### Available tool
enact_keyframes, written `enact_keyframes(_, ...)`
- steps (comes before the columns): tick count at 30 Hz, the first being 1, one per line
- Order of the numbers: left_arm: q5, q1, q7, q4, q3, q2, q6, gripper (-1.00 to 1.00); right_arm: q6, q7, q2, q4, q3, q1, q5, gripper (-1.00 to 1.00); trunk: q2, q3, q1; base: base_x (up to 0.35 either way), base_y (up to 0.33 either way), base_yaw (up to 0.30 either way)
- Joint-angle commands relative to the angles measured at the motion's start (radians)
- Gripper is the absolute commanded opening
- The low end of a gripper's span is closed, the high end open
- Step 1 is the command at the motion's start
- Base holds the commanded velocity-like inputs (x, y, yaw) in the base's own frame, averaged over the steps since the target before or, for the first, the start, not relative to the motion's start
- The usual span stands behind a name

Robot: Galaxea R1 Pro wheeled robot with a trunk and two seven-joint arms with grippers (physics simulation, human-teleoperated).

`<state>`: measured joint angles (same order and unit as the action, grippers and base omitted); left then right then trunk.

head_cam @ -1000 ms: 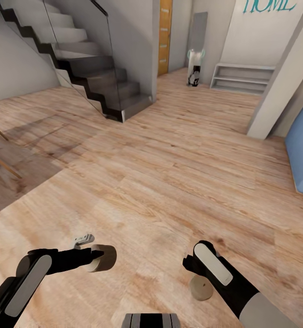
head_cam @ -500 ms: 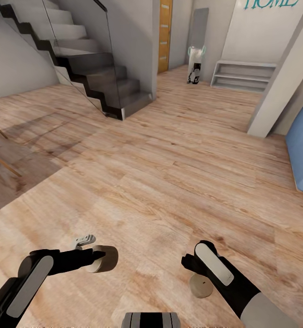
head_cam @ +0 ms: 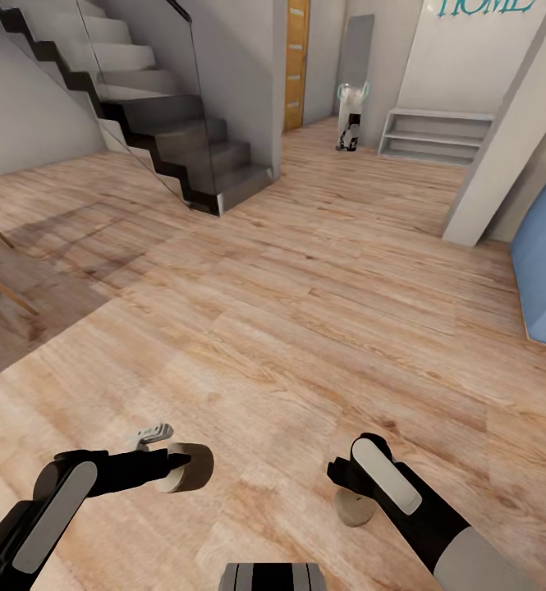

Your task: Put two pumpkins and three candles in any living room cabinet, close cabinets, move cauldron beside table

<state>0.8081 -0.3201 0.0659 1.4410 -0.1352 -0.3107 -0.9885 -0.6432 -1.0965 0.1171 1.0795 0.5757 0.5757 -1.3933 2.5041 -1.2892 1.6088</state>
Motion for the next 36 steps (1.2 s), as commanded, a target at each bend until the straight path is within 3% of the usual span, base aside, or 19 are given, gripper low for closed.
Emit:
enact_keyframes(1,0.007,-0.001,0.006,0.001,-0.001,-0.001,-0.002,-1.0,-0.006,-0.007,0.001,0.001,0.003,0.001,-0.005,1.0,0.0,-0.001,0.0,-0.006,-0.141,0.0)
enact_keyframes(7,0.007,-0.001,0.006,0.001,-0.002,-0.001,-0.002,-1.0,-0.004,-0.005,0.001,-0.002,0.002,0.001,-0.004,1.0,0.0,-0.001,0.0,-0.002,-0.134,0.0)
enact_keyframes(11,0.007,-0.001,0.006,0.001,-0.003,-0.001,-0.002,-1.0,-0.001,0.04,0.001,-0.006,0.001,0.001,-0.002,1.0,0.0,-0.001,0.0,0.0,-0.017,0.0)
enact_keyframes(13,0.008,-0.001,0.006,0.001,-0.003,-0.001,-0.002,-1.0,0.003,0.074,0.001,-0.016,0.0,0.001,0.019,1.0,0.0,-0.001,0.0,0.0,-0.004,0.0)
enact_keyframes(16,0.007,-0.001,0.006,0.001,-0.003,-0.001,-0.002,-1.0,0.006,0.1,-0.003,-0.04,-0.006,0.001,0.082,1.0,0.0,-0.001,0.0,0.0,-0.001,0.0)
enact_keyframes(19,0.007,-0.001,0.006,0.001,-0.003,-0.001,-0.002,-1.0,0.01,0.127,-0.001,-0.059,-0.009,0.001,0.107,1.0,0.0,-0.001,0.0,0.0,-0.044,0.0)
enact_keyframes(25,0.007,-0.001,0.006,0.001,-0.003,-0.001,-0.002,-1.0,0.036,0.236,0.001,-0.13,-0.01,0.001,0.115,1.0,0.0,-0.001,0.0,0.0,-0.09,0.0)
enact_keyframes(36,0.007,-0.001,0.006,0.001,-0.003,-0.001,-0.002,-1.0,0.056,0.257,-0.002,-0.15,-0.01,0.001,0.153,1.0,0.0,-0.001,0.0,0.0,-0.095,0.0)
